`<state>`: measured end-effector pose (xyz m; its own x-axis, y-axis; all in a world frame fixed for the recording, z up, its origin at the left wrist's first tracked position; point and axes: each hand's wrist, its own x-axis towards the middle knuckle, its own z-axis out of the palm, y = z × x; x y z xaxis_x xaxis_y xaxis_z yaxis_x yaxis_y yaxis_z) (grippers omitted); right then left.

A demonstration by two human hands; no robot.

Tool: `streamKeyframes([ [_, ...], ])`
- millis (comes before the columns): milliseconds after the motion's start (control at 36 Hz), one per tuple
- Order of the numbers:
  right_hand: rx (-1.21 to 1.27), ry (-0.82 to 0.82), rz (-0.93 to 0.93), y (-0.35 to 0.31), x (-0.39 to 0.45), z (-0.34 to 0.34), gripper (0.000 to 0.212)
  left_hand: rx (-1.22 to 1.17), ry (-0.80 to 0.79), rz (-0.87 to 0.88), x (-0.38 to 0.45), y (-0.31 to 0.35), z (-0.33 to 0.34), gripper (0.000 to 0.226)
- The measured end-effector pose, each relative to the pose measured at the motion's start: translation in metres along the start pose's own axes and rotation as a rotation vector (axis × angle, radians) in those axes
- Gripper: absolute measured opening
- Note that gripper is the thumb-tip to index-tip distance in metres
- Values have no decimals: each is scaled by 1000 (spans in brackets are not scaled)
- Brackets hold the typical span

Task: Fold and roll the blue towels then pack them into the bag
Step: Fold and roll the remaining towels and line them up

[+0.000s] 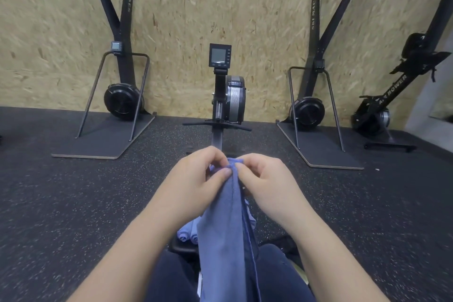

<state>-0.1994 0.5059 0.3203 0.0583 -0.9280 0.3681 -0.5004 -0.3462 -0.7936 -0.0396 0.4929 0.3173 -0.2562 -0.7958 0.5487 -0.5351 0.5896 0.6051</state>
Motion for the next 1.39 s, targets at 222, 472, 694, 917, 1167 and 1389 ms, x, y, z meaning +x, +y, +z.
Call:
streamKeyframes([
  [222,-181,-58,-112,-6,-5,-4,18,137,-3,92,0,0,-4,14],
  [472,-116,-104,-143,-8,-4,-1,16,190,137,94,0,-4,-11,14],
  [694,118,-2,-155,2,6,-3,20,64,124,145,2,-12,-12,12],
  [917,56,147,-102,17,16,-25,15,331,-6,154,0,-53,-18,25],
  [1167,-258,326,-122,32,24,-29,9,400,-16,425,27,-47,-26,20],
  [1389,-334,195,64,73,60,5,15,428,-189,190,56,-86,-6,15],
])
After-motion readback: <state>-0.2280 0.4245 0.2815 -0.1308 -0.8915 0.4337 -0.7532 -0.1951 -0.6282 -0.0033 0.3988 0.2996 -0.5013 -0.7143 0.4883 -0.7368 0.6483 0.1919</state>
